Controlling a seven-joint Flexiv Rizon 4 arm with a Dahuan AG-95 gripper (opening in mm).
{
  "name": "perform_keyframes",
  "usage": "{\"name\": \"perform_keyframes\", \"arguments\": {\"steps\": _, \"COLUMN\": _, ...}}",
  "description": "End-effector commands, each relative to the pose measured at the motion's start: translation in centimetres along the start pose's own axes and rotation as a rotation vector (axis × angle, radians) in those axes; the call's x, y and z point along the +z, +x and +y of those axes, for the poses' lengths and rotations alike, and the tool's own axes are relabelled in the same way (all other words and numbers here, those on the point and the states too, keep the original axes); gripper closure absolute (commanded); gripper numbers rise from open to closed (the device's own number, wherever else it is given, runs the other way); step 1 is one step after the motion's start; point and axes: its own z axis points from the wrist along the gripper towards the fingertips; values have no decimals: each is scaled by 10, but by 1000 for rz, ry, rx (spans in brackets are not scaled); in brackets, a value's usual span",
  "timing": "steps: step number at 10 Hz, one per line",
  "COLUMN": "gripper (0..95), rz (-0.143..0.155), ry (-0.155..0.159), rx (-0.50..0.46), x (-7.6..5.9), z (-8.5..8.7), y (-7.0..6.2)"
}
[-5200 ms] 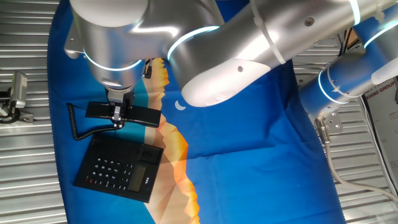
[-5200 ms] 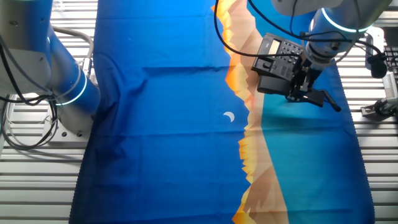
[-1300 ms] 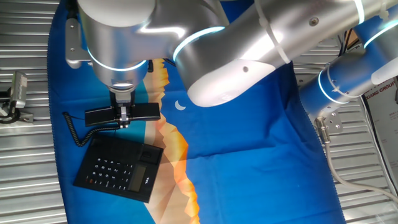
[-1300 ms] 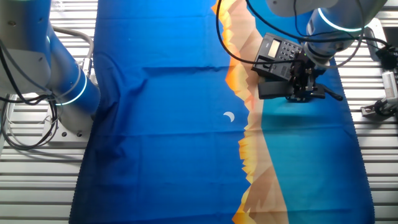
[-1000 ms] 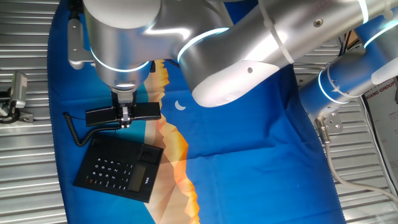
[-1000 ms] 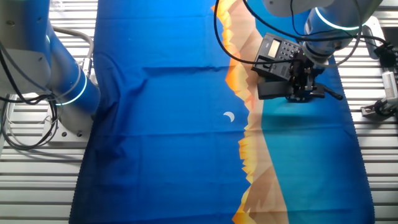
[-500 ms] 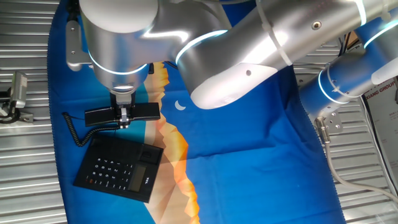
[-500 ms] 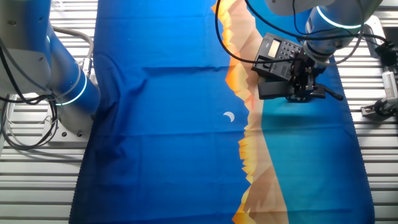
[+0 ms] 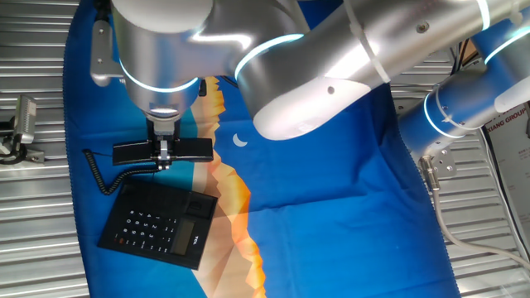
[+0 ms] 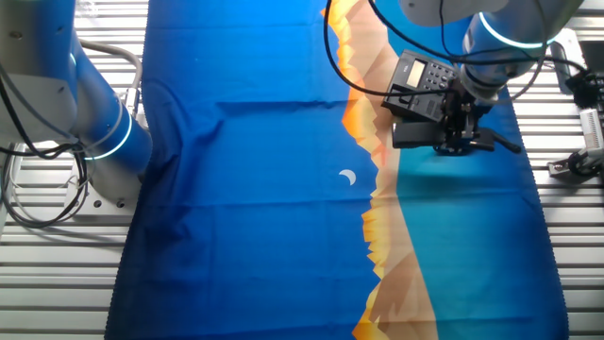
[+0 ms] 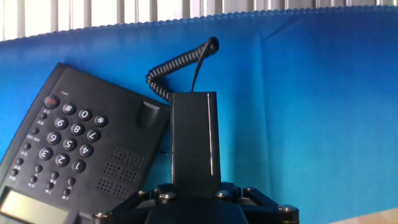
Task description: Place the handset of the telephone on the corresponding phone cradle
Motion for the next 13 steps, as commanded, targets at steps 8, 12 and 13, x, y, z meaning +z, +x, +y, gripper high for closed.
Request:
{"name": "perform_keyframes", "arguments": {"steps": 8, "gripper": 950, "rz": 8, "ry": -80, "rx": 172, "x": -5, "z": 3, "y": -2}}
{"name": "perform_keyframes", "arguments": {"steps": 12, "gripper": 950, "rz": 7, "ry": -81, "rx": 175, "x": -5, "z": 6, "y": -4}}
{"name": "perform_keyframes", "arguments": {"steps": 13, "gripper": 950, "rz": 7, "ry": -81, "rx": 175, "x": -5, "z": 7, "y": -4}}
